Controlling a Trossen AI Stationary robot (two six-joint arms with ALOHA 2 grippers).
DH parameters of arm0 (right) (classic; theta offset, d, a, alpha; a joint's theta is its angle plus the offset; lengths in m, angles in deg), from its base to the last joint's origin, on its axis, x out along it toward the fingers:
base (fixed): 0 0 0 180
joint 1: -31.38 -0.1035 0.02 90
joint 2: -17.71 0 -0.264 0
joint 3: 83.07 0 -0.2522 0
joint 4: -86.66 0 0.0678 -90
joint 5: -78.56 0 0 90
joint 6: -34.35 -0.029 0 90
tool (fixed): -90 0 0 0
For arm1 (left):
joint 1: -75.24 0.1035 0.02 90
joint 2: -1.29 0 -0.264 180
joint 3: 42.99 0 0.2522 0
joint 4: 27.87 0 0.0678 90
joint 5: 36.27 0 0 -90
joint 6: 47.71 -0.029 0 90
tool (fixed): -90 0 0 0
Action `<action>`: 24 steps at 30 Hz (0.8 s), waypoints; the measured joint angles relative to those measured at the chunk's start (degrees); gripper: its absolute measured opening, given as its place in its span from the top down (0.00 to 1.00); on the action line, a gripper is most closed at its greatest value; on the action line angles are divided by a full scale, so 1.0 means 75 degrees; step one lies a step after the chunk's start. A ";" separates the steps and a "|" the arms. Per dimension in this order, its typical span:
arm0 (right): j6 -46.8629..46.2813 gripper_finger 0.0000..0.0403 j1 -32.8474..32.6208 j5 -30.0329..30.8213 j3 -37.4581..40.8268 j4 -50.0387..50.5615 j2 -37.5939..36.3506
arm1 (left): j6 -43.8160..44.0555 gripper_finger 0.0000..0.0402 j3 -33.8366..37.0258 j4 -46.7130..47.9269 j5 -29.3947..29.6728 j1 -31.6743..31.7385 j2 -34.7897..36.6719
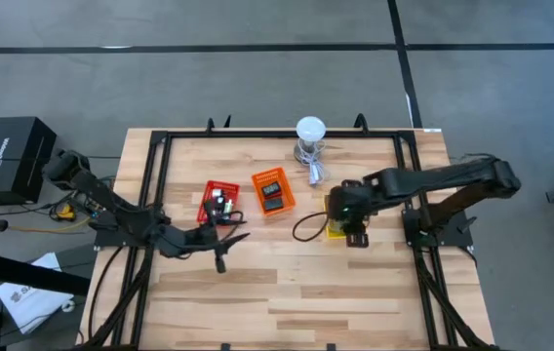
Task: Pick & Place Office items
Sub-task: Return to Home Position
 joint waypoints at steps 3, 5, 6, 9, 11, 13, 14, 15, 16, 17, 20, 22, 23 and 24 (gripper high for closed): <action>0.0388 0.55 -0.0084 0.0000 0.0000 -0.0573 -0.0603 | 0.0040 0.68 0.0000 0.0312 0.0003 -0.0263 0.0470; 0.0550 0.55 -0.0118 -0.0002 0.0000 -0.0849 -0.0958 | 0.0041 0.68 0.0006 0.0497 0.0003 -0.0433 0.0815; 0.0573 0.55 -0.0120 -0.0004 0.0000 -0.0909 -0.1118 | 0.0040 0.68 0.0006 0.0514 0.0003 -0.0506 0.0998; 0.0566 0.56 -0.0111 -0.0001 0.0000 -0.0865 -0.1561 | 0.0043 0.68 0.0006 0.0697 0.0003 -0.0741 0.1604; 0.0561 0.56 -0.0111 -0.0001 0.0006 -0.0830 -0.1860 | 0.0041 0.68 0.0006 0.0837 0.0003 -0.0876 0.2037; 0.0553 0.56 -0.0114 -0.0001 0.0003 -0.0829 -0.2143 | 0.0042 0.68 0.0006 0.1018 0.0003 -0.0979 0.2486; 0.0550 0.55 -0.0114 -0.0004 0.0003 -0.0791 -0.2290 | 0.0042 0.68 0.0006 0.1149 0.0003 -0.1029 0.2729; 0.0550 0.55 -0.0114 -0.0004 0.0006 -0.0767 -0.2426 | 0.0046 0.68 0.0006 0.1282 0.0006 -0.1068 0.2950; 0.0550 0.55 -0.0114 -0.0004 0.0004 -0.0779 -0.2561 | 0.0043 0.68 0.0006 0.1424 0.0003 -0.1091 0.3183; 0.0550 0.55 -0.0114 -0.0002 0.0003 -0.0778 -0.2690 | 0.0043 0.68 0.0006 0.1622 0.0003 -0.1113 0.3415; 0.0549 0.55 -0.0111 -0.0001 0.0133 -0.0988 -0.3120 | 0.0041 0.68 0.0006 0.2225 0.0006 -0.1169 0.4040; 0.0547 0.55 -0.0111 -0.0001 0.0465 -0.1350 -0.3464 | 0.0040 0.68 0.0006 0.2662 0.0003 -0.1198 0.4405; 0.0547 0.55 -0.0114 -0.0001 0.0717 -0.1567 -0.3650 | 0.0043 0.68 0.0006 0.2909 0.0002 -0.1215 0.4580; 0.0547 0.55 -0.0114 -0.0001 0.0957 -0.1758 -0.3822 | 0.0059 0.68 0.0006 0.3138 -0.0038 -0.1229 0.4738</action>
